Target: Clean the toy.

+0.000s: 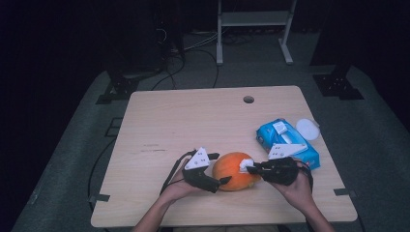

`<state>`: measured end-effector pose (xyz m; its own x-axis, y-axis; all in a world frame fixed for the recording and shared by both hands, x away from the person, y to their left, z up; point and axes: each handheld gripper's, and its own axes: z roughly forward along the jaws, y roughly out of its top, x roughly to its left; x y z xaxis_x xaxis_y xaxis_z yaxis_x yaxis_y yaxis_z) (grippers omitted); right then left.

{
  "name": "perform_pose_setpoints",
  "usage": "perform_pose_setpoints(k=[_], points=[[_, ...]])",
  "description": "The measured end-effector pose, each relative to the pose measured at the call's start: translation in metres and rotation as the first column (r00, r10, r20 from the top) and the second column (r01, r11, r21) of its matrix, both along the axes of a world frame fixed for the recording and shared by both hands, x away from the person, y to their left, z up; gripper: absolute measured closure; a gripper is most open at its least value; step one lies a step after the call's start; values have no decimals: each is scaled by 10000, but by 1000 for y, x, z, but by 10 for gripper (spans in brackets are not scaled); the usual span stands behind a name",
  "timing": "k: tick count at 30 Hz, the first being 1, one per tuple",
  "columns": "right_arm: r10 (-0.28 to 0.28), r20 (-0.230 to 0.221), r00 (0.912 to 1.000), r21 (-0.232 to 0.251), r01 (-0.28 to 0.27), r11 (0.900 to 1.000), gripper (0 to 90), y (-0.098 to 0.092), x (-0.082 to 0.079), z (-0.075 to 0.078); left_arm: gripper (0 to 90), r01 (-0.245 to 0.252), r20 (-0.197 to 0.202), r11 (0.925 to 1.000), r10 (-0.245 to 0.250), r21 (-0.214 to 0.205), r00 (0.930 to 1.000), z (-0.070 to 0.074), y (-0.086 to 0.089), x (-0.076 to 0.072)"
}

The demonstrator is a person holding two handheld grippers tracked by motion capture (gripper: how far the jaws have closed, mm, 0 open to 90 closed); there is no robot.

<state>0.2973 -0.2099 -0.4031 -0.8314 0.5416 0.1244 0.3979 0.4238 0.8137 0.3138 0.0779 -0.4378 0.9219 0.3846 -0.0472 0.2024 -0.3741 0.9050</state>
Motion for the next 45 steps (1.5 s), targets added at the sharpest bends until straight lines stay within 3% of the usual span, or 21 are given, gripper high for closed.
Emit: perform_pose_setpoints(k=[3,6,8,10,12,15,19,21,24,27,29,31,33,34,35,37,39,42,45], points=[[-423,29,9991,-124,423,9990,812,-7,3,-2,134,262,-519,9991,-245,333,9984,-8,-5,0],[-282,229,9993,-287,289,9992,813,1,-3,-1,281,236,-163,9995,-232,223,9996,-6,-7,-2],[210,347,9992,-39,-209,9998,813,11,-9,3,310,227,-28,9997,-227,108,9997,-2,-9,-2],[590,669,9960,-297,-571,9979,812,22,-15,7,298,217,60,9996,-218,172,9997,-2,-11,-3],[543,831,9951,-519,-501,9974,812,27,-16,8,238,121,-62,9998,-120,125,9999,-3,-8,-2],[195,642,9977,-319,-175,9993,812,20,-9,4,124,17,-201,10000,-17,-37,9998,-2,-7,-1],[-398,628,9972,-56,402,9992,812,10,-4,5,95,140,-313,9986,-124,518,9994,-11,-12,-4],[-403,550,9977,-24,405,9992,812,9,-3,4,150,-36,-141,9979,45,653,9999,-13,-16,-5],[-308,698,9971,-175,321,9993,813,16,-8,5,327,-290,85,9982,286,527,9996,-9,-13,-4],[216,649,9977,85,-222,9997,813,24,-14,8,370,-287,127,9988,282,393,9995,-6,-10,-3],[372,936,9949,-290,-346,9990,813,30,-18,10,369,-324,103,9989,320,343,9994,-7,-9,-2],[272,1009,9945,-374,-235,9990,812,28,-16,12,354,-431,117,9986,428,290,9990,-9,-9,-2],[-175,1051,9943,-477,226,9986,812,18,-11,12,293,-566,44,9981,565,254,9984,-10,-9,-1],[-376,1011,9942,-463,425,9980,812,12,-8,11,247,-600,-54,9979,601,228,9982,-12,-9,0],[-547,688,9961,-266,566,9980,812,7,-4,9,185,-616,-256,9979,621,206,9977,-15,-11,1],[-641,426,9970,-99,645,9979,811,1,0,5,106,-615,-315,9970,630,466,9975,-20,-16,-1],[-679,372,9970,-116,684,9976,810,3,0,4,108,-591,-237,9957,609,707,9979,-25,-22,-5],[-614,518,9968,-354,632,9974,810,8,-1,3,274,-700,-104,9957,707,604,9974,-19,-19,-5],[-572,305,9979,-135,576,9982,811,4,-2,6,353,-557,-22,9982,558,210,9984,-10,-11,-2]])
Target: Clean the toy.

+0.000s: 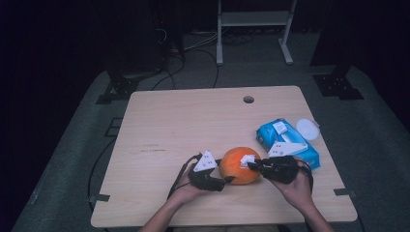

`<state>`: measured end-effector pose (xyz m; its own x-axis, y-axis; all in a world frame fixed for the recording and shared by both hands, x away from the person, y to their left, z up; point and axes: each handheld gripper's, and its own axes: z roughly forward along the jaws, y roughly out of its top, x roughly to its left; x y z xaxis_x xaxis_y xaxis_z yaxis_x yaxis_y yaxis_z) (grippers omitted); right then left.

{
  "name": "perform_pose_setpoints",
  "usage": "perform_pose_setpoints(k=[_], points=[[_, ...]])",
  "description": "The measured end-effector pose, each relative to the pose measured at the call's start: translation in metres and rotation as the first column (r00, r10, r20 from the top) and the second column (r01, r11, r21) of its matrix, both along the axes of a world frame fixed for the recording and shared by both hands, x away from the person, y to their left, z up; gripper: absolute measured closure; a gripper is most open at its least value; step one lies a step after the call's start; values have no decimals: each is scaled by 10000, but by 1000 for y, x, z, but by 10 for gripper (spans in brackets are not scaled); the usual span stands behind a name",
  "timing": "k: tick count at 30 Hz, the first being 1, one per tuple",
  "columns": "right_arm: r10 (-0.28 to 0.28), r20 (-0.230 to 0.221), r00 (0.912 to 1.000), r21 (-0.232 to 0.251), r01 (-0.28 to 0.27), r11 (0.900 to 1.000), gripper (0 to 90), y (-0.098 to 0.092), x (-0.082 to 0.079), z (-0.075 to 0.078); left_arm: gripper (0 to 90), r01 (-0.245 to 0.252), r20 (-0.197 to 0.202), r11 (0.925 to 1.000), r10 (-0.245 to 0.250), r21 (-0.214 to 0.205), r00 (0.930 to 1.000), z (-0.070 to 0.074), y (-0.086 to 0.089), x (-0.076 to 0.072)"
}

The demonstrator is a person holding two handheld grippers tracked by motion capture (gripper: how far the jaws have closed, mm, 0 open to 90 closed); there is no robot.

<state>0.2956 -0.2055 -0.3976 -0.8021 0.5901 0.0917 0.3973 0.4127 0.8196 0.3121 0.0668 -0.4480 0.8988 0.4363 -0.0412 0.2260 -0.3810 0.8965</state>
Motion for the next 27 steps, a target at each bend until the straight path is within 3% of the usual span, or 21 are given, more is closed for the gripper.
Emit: perform_pose_setpoints(k=[6,9,12,16,21,23,24,27], points=[[582,-144,9982,380,-576,9976,812,10,-10,6,373,364,41,9988,-363,-339,9993,15,16,1],[698,124,9975,192,-701,9974,813,17,-14,8,281,214,-186,9991,-221,-379,9996,14,16,2],[486,-133,9987,281,-482,9984,813,15,-9,4,195,218,-204,9990,-226,-379,9995,10,9,1],[556,-122,9984,370,-551,9978,814,16,-12,5,216,292,171,9993,-288,-247,9994,14,4,-3],[1215,144,9925,241,-1218,9923,814,33,-21,9,258,501,838,9981,-530,370,9951,15,0,-9],[1075,440,9932,-8,-1076,9942,813,32,-21,13,259,411,800,9986,-435,322,9958,15,0,-9],[981,442,9942,99,-987,9951,813,29,-19,14,259,414,784,9988,-434,273,9960,15,0,-8],[159,579,9982,10,-160,9999,812,11,-11,17,251,603,981,9974,-640,397,9931,13,-3,-9]])
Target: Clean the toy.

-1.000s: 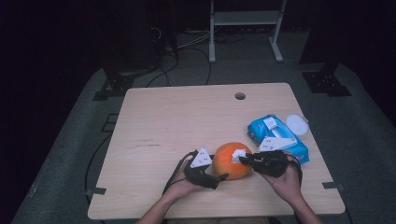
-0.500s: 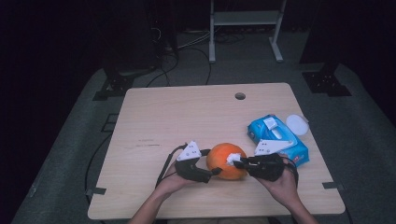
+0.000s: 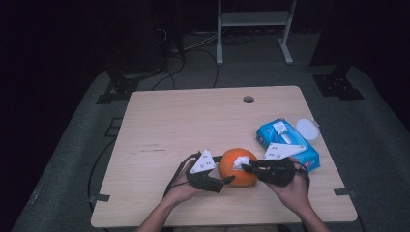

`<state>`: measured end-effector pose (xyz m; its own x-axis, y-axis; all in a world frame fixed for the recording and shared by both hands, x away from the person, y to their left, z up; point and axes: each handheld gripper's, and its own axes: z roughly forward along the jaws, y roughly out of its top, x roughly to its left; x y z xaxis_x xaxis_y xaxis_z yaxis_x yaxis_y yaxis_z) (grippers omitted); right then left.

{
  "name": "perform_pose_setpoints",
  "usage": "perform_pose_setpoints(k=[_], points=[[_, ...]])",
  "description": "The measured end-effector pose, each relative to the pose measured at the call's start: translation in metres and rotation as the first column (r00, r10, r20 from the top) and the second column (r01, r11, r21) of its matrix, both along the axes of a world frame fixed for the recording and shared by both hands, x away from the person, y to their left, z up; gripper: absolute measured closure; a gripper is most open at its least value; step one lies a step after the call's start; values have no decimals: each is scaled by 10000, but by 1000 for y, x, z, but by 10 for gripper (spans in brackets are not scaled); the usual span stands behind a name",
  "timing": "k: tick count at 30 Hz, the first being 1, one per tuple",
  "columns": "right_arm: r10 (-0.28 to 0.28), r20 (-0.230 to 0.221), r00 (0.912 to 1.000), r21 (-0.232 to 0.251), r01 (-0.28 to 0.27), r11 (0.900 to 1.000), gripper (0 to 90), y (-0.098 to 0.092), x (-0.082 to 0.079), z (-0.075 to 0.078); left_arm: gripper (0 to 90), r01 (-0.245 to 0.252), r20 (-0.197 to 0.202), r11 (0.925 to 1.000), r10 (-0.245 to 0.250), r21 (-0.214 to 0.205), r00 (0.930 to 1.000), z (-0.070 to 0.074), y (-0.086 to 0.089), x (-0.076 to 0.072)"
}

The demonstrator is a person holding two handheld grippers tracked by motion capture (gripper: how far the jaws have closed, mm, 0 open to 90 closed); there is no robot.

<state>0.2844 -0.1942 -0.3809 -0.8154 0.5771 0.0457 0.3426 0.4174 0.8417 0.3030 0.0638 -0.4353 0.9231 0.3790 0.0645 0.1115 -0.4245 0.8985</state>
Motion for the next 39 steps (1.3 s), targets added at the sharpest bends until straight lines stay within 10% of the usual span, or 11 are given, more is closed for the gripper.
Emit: perform_pose_setpoints(k=[7,19,28,34,39], points=[[69,-595,9982,207,-57,9998,812,1,7,-13,100,-199,-722,9995,183,-225,9972,0,-6,1],[982,45,9952,-560,-978,9936,812,39,-16,-7,244,-154,532,9986,127,515,9985,0,-13,-10],[-33,260,9997,-515,46,9987,812,11,-6,2,265,-98,736,9994,74,325,9973,1,-15,-12],[998,193,9948,-559,-985,9936,812,37,-18,-6,254,94,1066,9961,-188,882,9941,1,-21,-18],[819,323,9961,-517,-802,9954,813,33,-15,-2,261,100,1025,9973,-174,726,9946,1,-17,-16]])
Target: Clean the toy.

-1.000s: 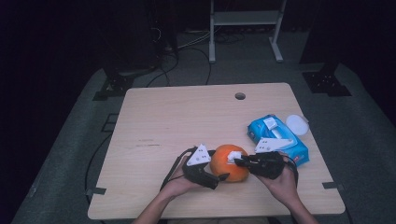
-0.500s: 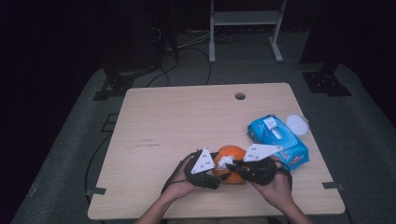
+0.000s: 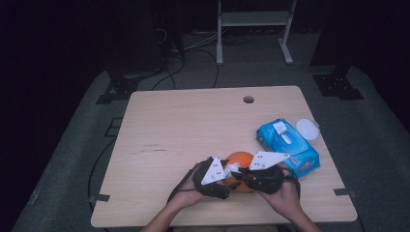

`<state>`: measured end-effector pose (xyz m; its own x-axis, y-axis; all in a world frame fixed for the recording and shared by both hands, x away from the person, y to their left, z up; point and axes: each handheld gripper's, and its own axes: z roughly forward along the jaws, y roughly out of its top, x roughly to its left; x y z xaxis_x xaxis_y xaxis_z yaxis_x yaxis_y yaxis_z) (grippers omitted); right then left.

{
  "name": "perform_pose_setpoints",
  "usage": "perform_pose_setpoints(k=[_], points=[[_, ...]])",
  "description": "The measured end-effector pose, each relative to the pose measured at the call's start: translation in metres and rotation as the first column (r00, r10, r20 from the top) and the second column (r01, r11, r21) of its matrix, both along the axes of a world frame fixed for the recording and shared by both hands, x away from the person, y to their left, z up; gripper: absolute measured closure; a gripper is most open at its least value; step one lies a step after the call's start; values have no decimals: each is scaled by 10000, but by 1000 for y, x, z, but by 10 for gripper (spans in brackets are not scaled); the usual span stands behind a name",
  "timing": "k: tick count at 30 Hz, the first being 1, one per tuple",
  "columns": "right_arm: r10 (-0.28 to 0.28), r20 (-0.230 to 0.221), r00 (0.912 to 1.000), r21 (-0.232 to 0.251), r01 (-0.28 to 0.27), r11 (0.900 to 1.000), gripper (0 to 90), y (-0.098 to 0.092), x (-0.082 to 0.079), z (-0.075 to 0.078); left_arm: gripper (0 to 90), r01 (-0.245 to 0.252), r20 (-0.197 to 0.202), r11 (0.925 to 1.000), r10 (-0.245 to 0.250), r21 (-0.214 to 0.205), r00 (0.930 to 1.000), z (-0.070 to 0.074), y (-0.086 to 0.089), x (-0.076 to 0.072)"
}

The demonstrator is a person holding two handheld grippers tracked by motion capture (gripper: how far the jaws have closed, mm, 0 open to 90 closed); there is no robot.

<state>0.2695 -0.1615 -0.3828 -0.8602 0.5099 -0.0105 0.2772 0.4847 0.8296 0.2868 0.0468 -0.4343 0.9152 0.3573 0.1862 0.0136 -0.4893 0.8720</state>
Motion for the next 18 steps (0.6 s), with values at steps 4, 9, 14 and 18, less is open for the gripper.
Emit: perform_pose_setpoints(k=[4,9,14,18], points=[[-794,-33,9968,144,795,9967,812,-24,11,2,262,145,-167,9999,-145,-9,9998,-4,5,4],[-1132,-732,9909,238,1152,9931,812,-40,23,-11,197,39,-628,9995,-60,-329,9980,-5,4,8],[-365,-250,9990,125,369,9992,813,-14,7,-5,245,165,-481,9998,-170,-110,9987,-2,1,2],[431,48,9991,-189,-430,9989,812,8,-5,-3,251,349,-49,9991,-348,236,9994,-2,-1,-2]])
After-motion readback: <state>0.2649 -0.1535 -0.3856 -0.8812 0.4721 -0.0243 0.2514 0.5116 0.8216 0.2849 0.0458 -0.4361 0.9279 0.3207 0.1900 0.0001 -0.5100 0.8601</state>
